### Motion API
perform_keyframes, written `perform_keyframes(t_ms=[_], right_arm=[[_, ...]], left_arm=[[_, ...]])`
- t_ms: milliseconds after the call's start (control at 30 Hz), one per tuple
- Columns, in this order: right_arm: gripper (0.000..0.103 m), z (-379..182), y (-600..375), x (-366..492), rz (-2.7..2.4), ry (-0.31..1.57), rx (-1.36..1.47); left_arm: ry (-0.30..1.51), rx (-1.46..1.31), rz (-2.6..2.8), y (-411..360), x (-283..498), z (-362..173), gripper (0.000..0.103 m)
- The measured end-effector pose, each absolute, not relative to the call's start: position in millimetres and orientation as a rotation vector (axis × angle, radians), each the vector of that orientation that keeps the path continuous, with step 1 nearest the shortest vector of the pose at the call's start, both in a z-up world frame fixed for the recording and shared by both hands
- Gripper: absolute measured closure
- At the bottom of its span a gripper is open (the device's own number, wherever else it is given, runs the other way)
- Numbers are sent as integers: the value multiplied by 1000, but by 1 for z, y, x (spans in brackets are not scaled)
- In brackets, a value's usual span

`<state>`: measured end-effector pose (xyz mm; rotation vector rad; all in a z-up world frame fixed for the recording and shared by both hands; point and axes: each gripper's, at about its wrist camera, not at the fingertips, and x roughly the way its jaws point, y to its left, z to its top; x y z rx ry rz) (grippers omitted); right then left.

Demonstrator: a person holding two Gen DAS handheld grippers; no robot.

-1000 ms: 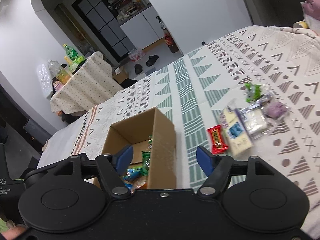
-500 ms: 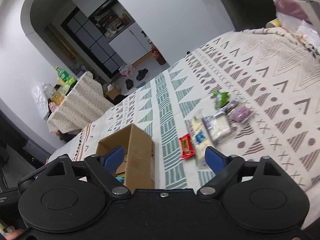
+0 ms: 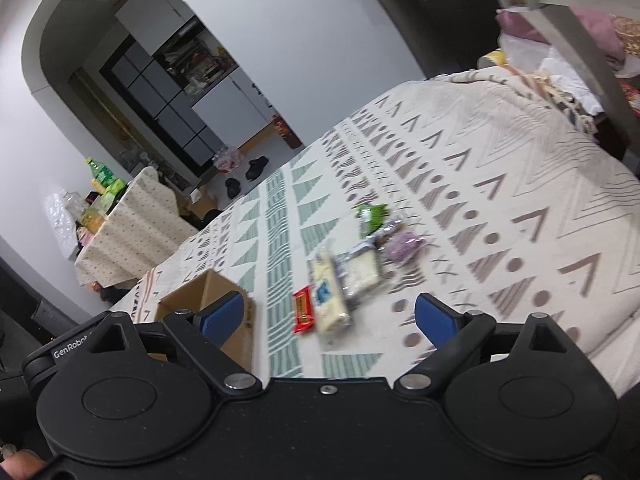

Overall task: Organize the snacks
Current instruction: 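Move both grippers back from the box toward the remaining snacks, then grasp the blueberry cake bar with the left gripper while the right gripper grasps the purple packet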

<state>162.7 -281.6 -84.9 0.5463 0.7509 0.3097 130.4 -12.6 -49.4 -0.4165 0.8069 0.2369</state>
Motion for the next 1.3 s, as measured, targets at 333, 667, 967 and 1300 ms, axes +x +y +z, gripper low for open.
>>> perform_keyframes(t_ms=[333,667,967,1300], right_arm=[[10,-105,-311,164,293,758,567],[12,-126,-313,182,290,770,636],[24,-146,-304,213,272,797,629],[34,-173,-304,249,235,834,685]], left_arm=[[824,-368,232,-40,139,-61,0],[844,-339,208,-55,157,-78,1],[866,-359,167,-60,187,-100,5],[919,-385,141,-64,223,-132,25]])
